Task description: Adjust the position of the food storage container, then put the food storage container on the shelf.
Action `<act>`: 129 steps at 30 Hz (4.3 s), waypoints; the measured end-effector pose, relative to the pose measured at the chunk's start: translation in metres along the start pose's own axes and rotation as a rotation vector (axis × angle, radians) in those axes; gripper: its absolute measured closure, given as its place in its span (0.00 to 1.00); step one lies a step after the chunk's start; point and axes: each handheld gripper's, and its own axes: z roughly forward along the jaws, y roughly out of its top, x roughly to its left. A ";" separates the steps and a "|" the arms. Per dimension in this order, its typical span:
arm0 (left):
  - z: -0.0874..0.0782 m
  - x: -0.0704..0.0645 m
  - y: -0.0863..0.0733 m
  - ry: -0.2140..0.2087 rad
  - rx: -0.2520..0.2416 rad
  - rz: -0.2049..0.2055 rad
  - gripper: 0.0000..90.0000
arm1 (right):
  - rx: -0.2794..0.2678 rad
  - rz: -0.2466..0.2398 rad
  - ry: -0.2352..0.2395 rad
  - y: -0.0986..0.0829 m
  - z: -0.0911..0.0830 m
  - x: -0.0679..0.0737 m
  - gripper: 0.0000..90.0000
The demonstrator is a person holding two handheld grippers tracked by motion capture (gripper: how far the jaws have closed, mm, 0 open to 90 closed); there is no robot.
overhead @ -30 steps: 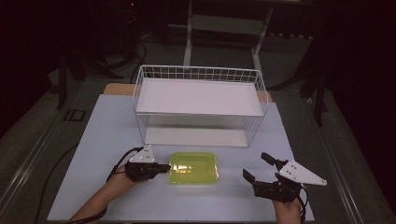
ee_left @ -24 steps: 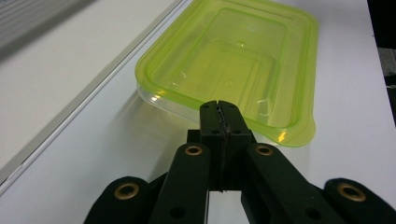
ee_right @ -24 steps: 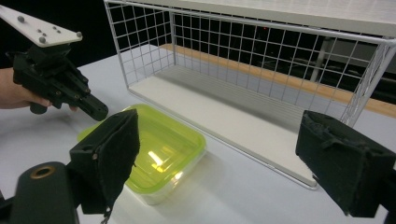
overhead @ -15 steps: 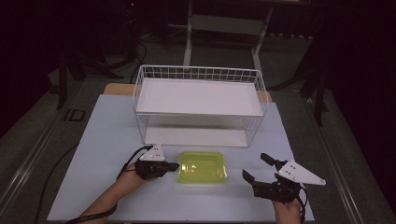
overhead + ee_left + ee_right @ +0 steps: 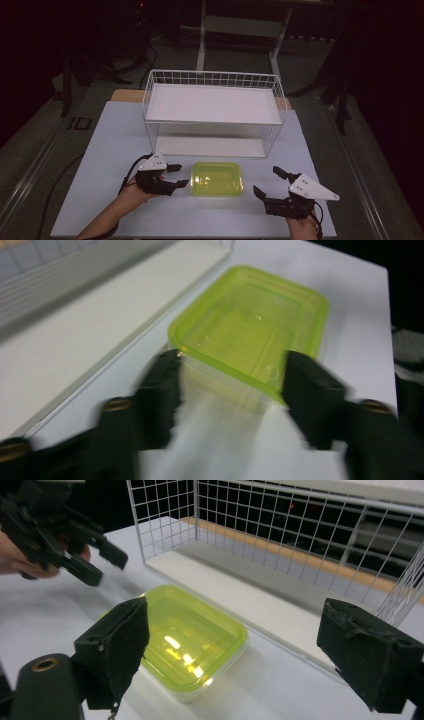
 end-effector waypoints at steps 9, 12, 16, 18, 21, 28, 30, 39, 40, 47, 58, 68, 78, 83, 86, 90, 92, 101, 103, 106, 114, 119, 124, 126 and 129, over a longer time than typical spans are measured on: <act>-0.003 -0.010 0.003 0.003 -0.045 -0.064 0.02 | 0.035 0.010 -0.002 0.001 0.015 -0.003 0.16; -0.003 -0.010 0.005 -0.014 -0.064 -0.096 0.02 | 0.028 -0.004 -0.021 0.002 0.018 -0.004 0.16; -0.001 -0.010 0.009 0.009 -0.064 -0.123 0.02 | 0.081 0.054 0.046 0.003 0.029 -0.011 0.16; 0.000 -0.008 0.012 0.025 -0.047 -0.152 0.02 | 0.113 0.069 0.051 0.004 0.034 -0.014 0.16; 0.002 -0.007 0.015 0.039 -0.031 -0.201 0.02 | 0.172 0.070 0.035 0.008 0.043 -0.018 0.16; 0.010 -0.001 0.020 0.000 -0.016 -0.345 0.02 | 0.286 0.264 0.103 0.012 0.067 -0.035 0.14; 0.013 0.000 0.021 -0.012 0.010 -0.368 0.02 | 0.349 0.327 0.112 0.011 0.076 -0.037 0.14; 0.029 0.002 0.016 -0.010 0.072 -0.470 0.02 | 0.462 0.546 0.134 -0.003 0.098 -0.045 0.16; 0.029 0.002 0.016 -0.010 0.072 -0.470 0.02 | 0.462 0.546 0.134 -0.003 0.098 -0.045 0.16; 0.042 0.006 0.004 0.017 0.120 -0.658 0.27 | 0.544 0.691 0.163 -0.021 0.110 -0.046 0.36; 0.049 0.003 0.000 0.021 0.158 -0.682 0.73 | 0.591 0.727 0.170 -0.029 0.113 -0.040 0.67; 0.049 -0.001 0.001 0.017 0.159 -0.709 0.80 | 0.573 0.719 0.151 -0.029 0.109 -0.038 0.82; 0.046 -0.007 0.000 0.017 0.150 -0.702 0.82 | 0.565 0.693 0.147 -0.027 0.105 -0.034 0.84; 0.044 -0.013 0.002 0.022 0.155 -0.716 0.85 | 0.564 0.698 0.153 -0.027 0.102 -0.032 0.86; 0.040 -0.017 0.004 0.031 0.159 -0.691 0.88 | 0.555 0.684 0.153 -0.023 0.098 -0.030 0.88; 0.035 -0.016 0.005 0.039 0.142 -0.703 0.89 | 0.549 0.671 0.157 -0.018 0.097 -0.027 0.88; 0.031 -0.015 0.010 0.045 0.129 -0.699 0.89 | 0.535 0.657 0.151 -0.013 0.097 -0.026 0.88; 0.012 -0.003 0.040 0.087 0.050 -0.661 0.90 | 0.453 0.639 0.138 0.019 0.102 -0.031 0.88; 0.010 0.000 0.044 0.092 0.035 -0.659 0.90 | 0.437 0.630 0.127 0.026 0.106 -0.033 0.88; 0.009 0.004 0.048 0.103 0.010 -0.658 0.90 | 0.425 0.618 0.119 0.033 0.110 -0.036 0.88; 0.013 0.020 0.046 0.110 -0.056 -0.635 0.90 | 0.392 0.603 0.087 0.040 0.124 -0.041 0.88; 0.022 0.029 0.042 0.126 -0.072 -0.620 0.90 | 0.393 0.604 0.071 0.035 0.134 -0.046 0.88; 0.031 0.036 0.038 0.144 -0.064 -0.635 0.90 | 0.403 0.610 0.050 0.028 0.144 -0.050 0.88; 0.035 0.040 0.035 0.148 -0.061 -0.637 0.90 | 0.405 0.607 0.037 0.026 0.148 -0.050 0.88; 0.039 0.045 0.034 0.156 -0.062 -0.636 0.90 | 0.406 0.614 0.027 0.022 0.153 -0.052 0.88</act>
